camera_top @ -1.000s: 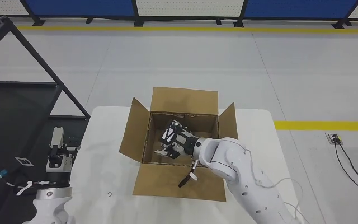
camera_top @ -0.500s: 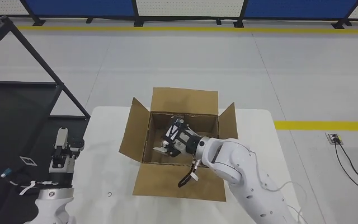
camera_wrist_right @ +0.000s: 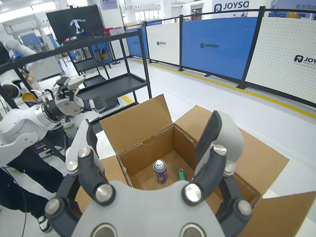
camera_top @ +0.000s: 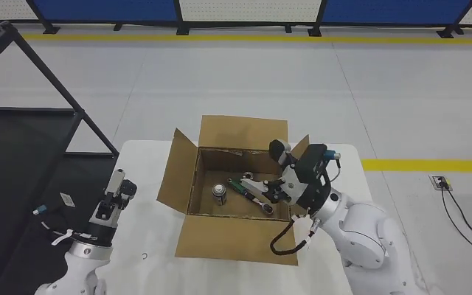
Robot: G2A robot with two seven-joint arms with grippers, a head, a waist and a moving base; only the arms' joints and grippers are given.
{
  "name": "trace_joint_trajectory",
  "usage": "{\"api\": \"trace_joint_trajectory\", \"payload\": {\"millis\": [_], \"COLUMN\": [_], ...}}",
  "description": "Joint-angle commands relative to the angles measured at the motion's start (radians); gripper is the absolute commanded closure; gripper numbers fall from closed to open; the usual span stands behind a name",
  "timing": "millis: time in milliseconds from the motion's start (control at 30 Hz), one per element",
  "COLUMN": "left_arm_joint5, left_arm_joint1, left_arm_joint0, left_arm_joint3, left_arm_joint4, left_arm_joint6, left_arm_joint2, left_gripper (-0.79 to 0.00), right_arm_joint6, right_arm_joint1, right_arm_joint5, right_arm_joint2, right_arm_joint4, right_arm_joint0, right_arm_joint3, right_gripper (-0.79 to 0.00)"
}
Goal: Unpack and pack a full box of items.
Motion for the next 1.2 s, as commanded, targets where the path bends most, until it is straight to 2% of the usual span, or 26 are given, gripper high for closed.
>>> {"api": "trace_joint_trajectory", "payload": {"millis": [0,667,800,1000,1100,1167], "left_arm_joint5": [-0.032,-0.034,-0.033,-0.023,-0.022,-0.024], "left_arm_joint1": [0.004,0.005,0.006,0.011,0.013,0.015], "left_arm_joint0": [0.006,0.009,-0.005,-0.041,-0.051,-0.055], "left_arm_joint3": [-0.001,-0.001,-0.002,0.013,0.021,0.024], "left_arm_joint4": [0.006,0.007,0.008,0.015,0.015,0.016], "left_arm_joint6": [-0.041,-0.042,-0.048,-0.073,-0.083,-0.087], "left_arm_joint2": [-0.014,-0.016,0.005,0.03,0.034,0.034], "left_gripper": [-0.785,-0.785,-0.785,-0.785,-0.785,-0.785], "right_arm_joint6": [0.001,-0.008,-0.029,-0.027,0.033,0.033], "right_arm_joint1": [0.0,0.0,0.003,0.014,0.021,0.025], "right_arm_joint5": [0.001,0.003,0.01,0.026,0.055,0.075], "right_arm_joint2": [-0.003,-0.005,0.0,0.071,0.119,0.163], "right_arm_joint4": [-0.002,0.001,0.004,0.086,0.198,0.267], "right_arm_joint0": [0.003,-0.002,-0.024,-0.064,-0.092,-0.109], "right_arm_joint3": [0.001,-0.001,-0.013,-0.058,-0.068,-0.071], "right_gripper": [-0.785,-0.785,-0.785,-0.785,-0.785,-0.785]}}
